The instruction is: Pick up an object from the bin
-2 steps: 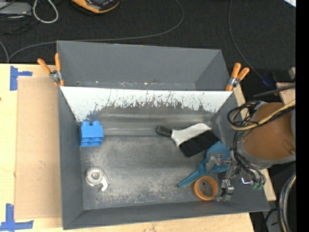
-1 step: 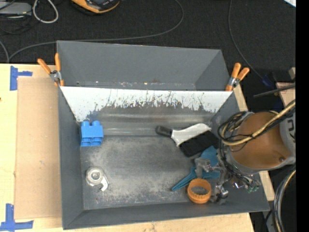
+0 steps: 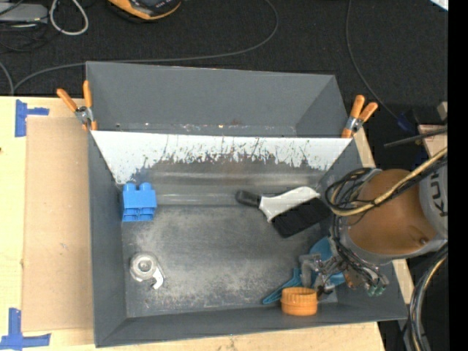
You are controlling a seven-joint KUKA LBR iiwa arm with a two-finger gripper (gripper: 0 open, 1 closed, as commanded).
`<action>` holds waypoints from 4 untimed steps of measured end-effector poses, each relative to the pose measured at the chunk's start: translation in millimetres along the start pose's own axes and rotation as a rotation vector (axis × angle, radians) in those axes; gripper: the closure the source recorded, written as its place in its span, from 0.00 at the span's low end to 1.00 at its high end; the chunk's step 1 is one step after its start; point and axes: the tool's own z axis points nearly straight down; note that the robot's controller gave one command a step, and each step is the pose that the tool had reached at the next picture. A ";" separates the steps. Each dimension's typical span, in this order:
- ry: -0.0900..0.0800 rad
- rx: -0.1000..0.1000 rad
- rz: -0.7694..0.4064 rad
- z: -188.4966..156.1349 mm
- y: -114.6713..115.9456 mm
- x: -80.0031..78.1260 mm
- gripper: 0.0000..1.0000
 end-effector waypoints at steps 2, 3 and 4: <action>0.014 -0.005 -0.001 -28.1 1.6 4.1 1.00; 0.005 -0.001 0.002 -69.4 0.6 1.8 1.00; 0.003 0.000 0.003 -91.1 0.7 1.2 1.00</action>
Offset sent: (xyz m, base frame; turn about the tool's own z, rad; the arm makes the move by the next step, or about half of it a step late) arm -0.0001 -0.0001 0.0867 -0.0007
